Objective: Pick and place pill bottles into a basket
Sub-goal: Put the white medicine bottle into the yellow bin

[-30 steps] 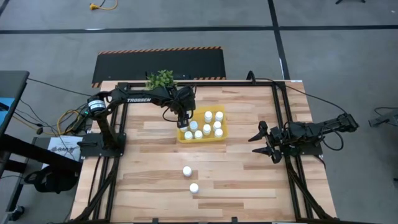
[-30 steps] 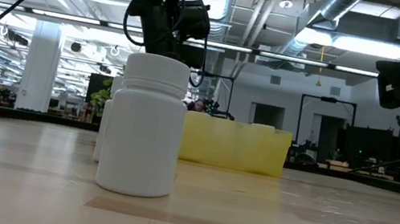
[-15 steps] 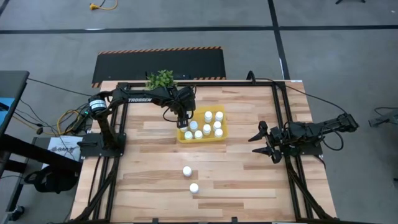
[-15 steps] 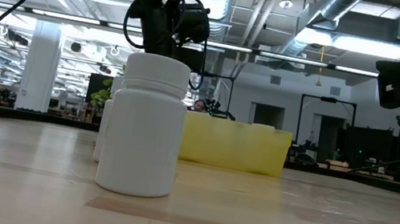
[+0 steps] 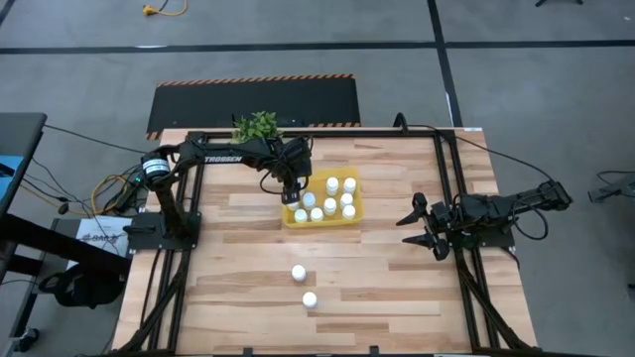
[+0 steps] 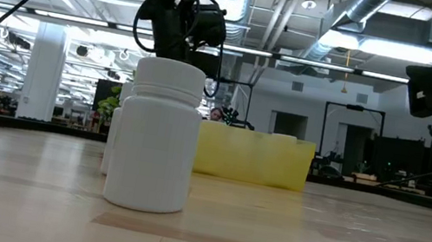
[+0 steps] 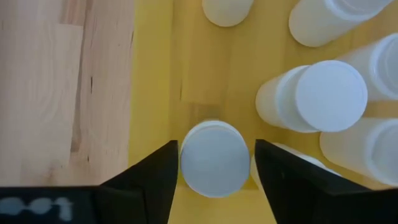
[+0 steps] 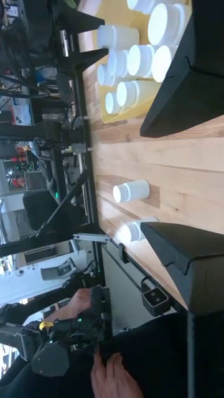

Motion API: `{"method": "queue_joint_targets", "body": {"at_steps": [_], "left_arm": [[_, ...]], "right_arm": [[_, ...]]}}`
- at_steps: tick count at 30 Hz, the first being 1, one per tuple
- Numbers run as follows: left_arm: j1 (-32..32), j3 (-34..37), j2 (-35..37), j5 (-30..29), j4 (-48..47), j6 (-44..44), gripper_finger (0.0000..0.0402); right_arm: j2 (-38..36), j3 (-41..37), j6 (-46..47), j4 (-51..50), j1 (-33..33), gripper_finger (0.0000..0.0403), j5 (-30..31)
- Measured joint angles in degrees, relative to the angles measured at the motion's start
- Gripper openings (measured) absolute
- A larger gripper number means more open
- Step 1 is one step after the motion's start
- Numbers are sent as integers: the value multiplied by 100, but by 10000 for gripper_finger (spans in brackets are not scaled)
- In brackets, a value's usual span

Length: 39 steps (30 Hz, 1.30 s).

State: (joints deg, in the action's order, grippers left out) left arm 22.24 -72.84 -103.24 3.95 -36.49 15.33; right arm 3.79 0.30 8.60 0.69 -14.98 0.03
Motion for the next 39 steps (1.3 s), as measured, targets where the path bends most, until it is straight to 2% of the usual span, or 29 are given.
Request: {"method": "queue_joint_targets", "body": {"at_steps": [21, 39], "left_arm": [[0, -2, 0, 129, 3, 38, 206], [0, -7, 4, 151, 336, 590, 206]], "right_arm": [[0, 2, 0, -1, 0, 226, 0], [0, 2, 0, 0, 0, 226, 0]]}}
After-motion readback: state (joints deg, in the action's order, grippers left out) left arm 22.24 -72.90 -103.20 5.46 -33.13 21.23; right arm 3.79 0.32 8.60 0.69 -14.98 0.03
